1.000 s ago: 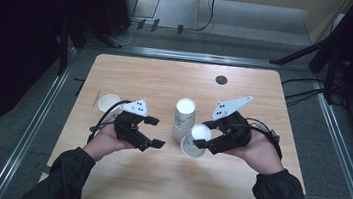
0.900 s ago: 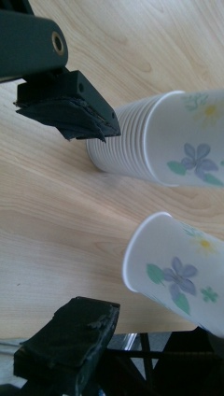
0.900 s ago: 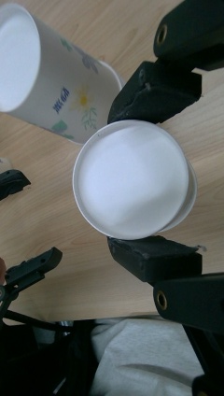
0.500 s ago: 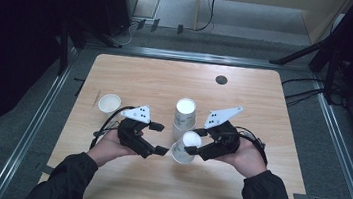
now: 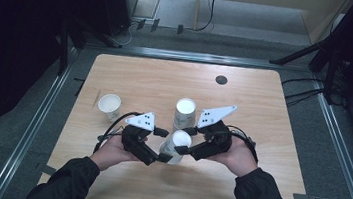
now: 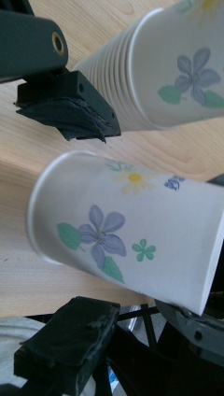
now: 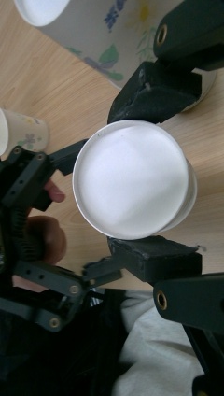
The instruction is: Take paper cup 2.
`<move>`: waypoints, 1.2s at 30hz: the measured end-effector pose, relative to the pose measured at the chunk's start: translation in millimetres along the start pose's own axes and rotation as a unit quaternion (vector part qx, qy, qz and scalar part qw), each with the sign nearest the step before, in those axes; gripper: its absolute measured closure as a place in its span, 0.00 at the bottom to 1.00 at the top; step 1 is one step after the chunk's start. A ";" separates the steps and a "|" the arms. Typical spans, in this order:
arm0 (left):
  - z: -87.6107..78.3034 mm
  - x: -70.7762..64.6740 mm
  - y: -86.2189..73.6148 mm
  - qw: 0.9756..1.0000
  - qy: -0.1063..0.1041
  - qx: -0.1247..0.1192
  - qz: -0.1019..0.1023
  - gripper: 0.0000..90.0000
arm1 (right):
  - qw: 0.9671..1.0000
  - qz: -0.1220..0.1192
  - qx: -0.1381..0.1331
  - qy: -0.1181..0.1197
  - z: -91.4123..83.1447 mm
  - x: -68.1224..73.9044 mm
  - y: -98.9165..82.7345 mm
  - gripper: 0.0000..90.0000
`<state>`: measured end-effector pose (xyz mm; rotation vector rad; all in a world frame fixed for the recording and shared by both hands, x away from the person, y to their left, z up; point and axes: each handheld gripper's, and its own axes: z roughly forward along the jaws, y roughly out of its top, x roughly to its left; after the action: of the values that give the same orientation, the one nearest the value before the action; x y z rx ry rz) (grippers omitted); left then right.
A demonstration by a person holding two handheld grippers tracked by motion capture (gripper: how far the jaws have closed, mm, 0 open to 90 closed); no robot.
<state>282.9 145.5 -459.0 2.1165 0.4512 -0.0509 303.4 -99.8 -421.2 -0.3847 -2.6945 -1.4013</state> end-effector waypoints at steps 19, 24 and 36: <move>3.9 -9.3 -0.7 0.999 0.000 -0.008 0.042 0.26 | 0.999 0.006 -0.029 0.032 2.9 5.4 7.2 0.41; 1.2 -9.8 -0.6 0.999 0.002 -0.014 0.047 0.32 | 0.999 0.008 -0.033 0.035 1.6 5.3 7.6 0.41; -5.9 -5.6 1.2 0.999 -0.005 0.000 0.036 0.34 | 1.000 -0.004 -0.017 0.018 -1.1 2.6 2.7 0.24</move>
<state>277.3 148.1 -453.6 2.1296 0.3683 -0.0191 301.5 -98.7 -417.9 -0.3482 -2.6506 -1.4438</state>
